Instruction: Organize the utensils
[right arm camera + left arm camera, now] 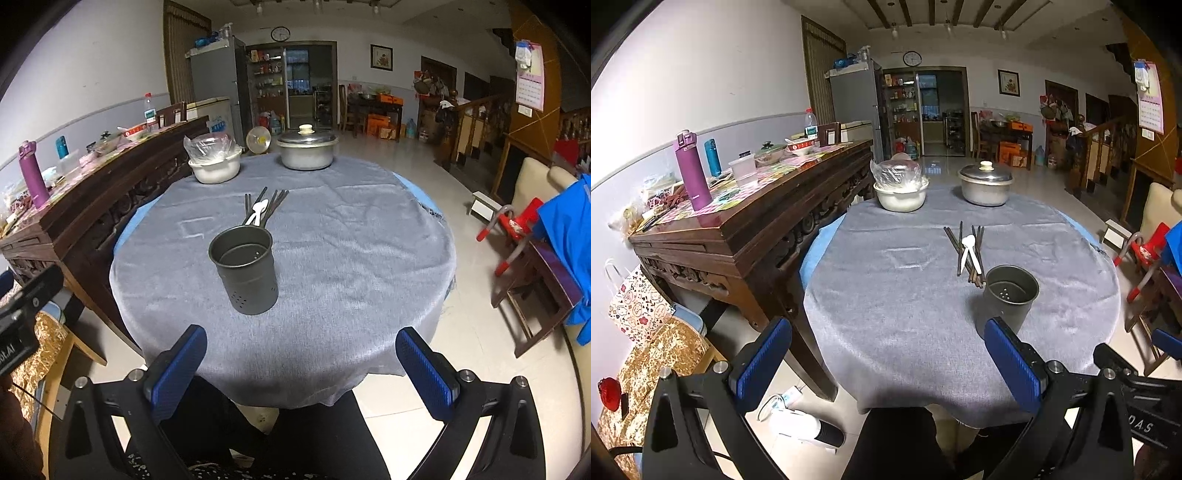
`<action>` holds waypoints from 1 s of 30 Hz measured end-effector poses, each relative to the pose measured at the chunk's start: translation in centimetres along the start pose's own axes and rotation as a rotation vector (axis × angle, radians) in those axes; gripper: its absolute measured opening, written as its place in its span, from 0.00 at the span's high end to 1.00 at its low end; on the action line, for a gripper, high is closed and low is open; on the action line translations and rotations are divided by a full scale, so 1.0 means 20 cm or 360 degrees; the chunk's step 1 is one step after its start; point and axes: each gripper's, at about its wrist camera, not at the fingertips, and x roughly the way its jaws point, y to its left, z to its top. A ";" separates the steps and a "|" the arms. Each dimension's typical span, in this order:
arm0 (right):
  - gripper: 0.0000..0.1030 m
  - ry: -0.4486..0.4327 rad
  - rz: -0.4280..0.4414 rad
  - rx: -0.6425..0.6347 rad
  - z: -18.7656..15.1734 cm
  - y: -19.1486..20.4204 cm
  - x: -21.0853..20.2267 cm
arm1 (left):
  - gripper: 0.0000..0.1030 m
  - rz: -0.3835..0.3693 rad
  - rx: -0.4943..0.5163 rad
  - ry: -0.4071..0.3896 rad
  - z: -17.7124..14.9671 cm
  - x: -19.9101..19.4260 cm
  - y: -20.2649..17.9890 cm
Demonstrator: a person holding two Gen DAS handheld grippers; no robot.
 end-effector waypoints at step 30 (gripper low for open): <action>0.00 -0.0067 0.0017 0.0018 0.00 -0.01 -0.02 | 0.00 -0.0029 0.0035 0.0028 -0.03 0.01 -0.03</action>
